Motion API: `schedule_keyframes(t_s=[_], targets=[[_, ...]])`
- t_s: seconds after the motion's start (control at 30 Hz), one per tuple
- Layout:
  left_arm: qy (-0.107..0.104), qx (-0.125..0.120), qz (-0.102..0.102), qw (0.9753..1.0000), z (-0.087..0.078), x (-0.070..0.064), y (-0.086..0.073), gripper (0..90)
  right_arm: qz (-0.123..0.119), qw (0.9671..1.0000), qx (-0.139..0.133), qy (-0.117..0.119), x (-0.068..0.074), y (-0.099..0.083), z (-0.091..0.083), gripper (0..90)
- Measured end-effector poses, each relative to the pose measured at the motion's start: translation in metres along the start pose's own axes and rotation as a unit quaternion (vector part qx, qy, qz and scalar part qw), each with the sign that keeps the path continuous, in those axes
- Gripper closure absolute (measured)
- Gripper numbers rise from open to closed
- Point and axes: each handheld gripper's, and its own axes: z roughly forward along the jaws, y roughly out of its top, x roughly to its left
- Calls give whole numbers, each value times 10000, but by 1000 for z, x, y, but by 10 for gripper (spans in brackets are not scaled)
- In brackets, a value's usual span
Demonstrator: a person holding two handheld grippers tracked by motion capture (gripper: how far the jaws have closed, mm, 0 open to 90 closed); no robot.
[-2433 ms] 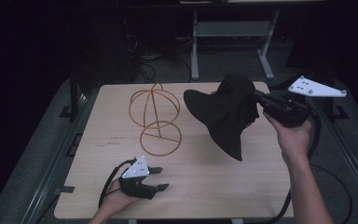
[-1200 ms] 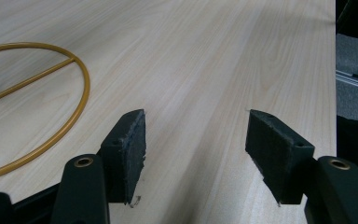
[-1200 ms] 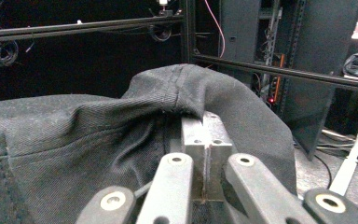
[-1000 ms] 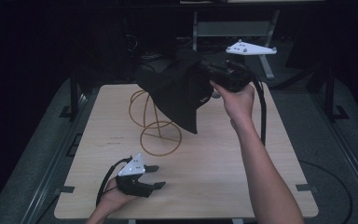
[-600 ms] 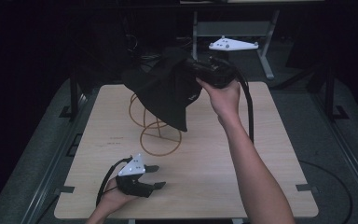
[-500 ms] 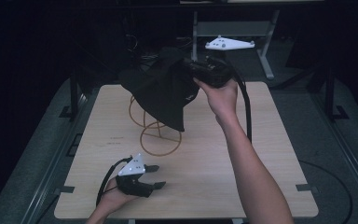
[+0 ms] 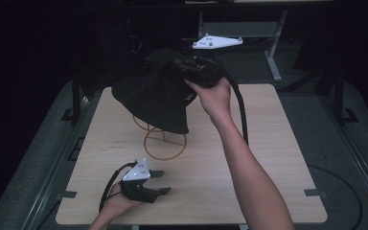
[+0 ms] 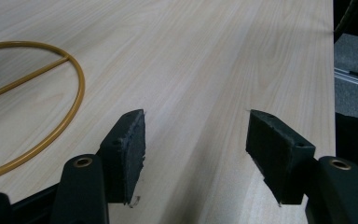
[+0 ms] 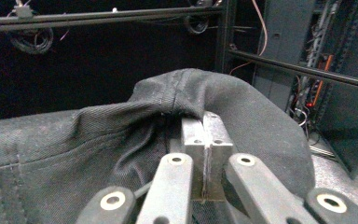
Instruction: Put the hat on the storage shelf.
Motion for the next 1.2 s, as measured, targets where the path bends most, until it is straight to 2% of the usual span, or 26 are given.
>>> schedule_keyframes(t_s=[0.23, 0.33, 0.6, 0.73, 0.83, 0.97, 1.03, 1.2], targets=[[-19, -14, -21, 10000, 1, 0, 0, 367, -326, 9992, 236, 29, 11, 2, 18, 895], [-42, -11, -20, 10000, 2, -1, 0, 367, -452, 9981, 384, 146, 16, 1, 26, 892], [-122, 44, 25, 9999, 4, -4, 0, 366, -561, 9960, 644, 257, 24, -4, 41, 872], [-159, 51, 109, 9998, 4, -7, 1, 366, -529, 9947, 802, 359, 27, -10, 49, 841], [-176, 49, 119, 9998, 4, -8, 1, 366, -577, 9924, 985, 460, 31, -15, 55, 828], [-181, 78, 163, 9997, 4, -9, 1, 364, -485, 9903, 1160, 596, 31, -22, 60, 787], [-191, 87, 171, 9996, 4, -9, 1, 364, -411, 9897, 1172, 712, 30, -24, 60, 744], [-183, 94, 138, 9997, 4, -11, -1, 362, -201, 9904, 1092, 820, 28, -25, 54, 670]])
